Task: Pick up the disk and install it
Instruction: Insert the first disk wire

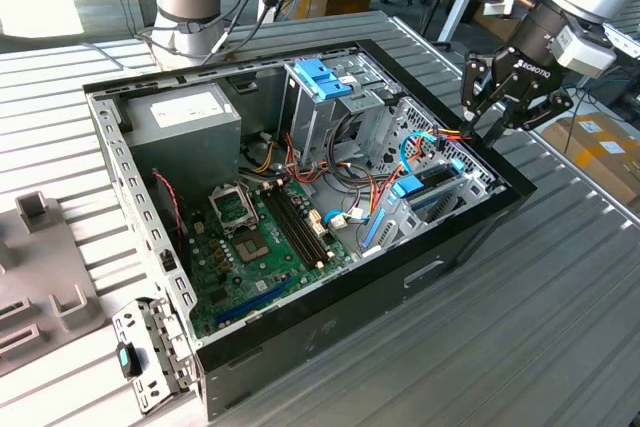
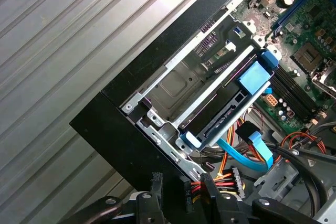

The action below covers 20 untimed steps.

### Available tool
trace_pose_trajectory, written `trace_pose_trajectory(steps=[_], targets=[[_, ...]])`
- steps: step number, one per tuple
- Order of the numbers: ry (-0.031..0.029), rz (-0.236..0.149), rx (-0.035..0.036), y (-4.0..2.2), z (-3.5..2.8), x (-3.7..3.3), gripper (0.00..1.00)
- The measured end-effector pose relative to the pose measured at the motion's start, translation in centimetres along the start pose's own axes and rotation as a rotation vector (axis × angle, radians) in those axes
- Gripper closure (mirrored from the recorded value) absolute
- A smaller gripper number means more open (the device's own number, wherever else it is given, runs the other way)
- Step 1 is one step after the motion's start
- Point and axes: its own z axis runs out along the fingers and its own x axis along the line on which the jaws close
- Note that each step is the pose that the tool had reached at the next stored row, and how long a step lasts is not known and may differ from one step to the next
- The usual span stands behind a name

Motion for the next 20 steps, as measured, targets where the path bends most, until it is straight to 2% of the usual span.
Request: trace_pose_trajectory(steps=[1,3,4,6,20], targets=[[0.0,0.0,0.0,0.0,0.0,0.0,0.59],[0.0,0.0,0.0,0.0,0.0,0.0,0.73],[0.0,0.0,0.0,0.0,0.01,0.0,0.73],[0.0003,0.0,-0.0003,0.0,-0.01,0.0,0.81],[0.0,0.0,0.0,0.0,0.02,0.0,0.81]])
